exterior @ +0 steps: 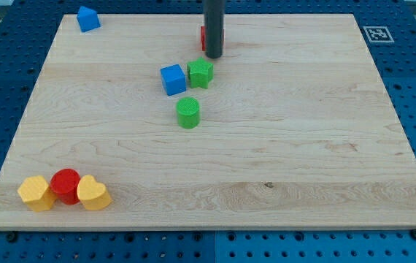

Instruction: Place the red star to the top left of the green star

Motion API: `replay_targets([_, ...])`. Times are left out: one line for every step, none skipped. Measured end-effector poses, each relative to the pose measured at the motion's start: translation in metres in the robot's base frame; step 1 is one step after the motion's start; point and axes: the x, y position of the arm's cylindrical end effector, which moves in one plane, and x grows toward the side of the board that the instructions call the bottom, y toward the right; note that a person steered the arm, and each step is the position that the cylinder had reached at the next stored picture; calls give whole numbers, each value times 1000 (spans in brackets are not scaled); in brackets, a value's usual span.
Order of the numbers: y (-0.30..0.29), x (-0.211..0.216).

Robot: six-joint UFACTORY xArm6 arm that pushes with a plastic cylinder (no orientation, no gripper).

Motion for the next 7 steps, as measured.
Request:
replay_targets([13, -7])
replay_targets([13, -18])
replay_targets([0, -24])
replay_targets([-23, -26])
replay_targets([-27, -28])
replay_targets([-42, -28])
replay_targets([-73, -28])
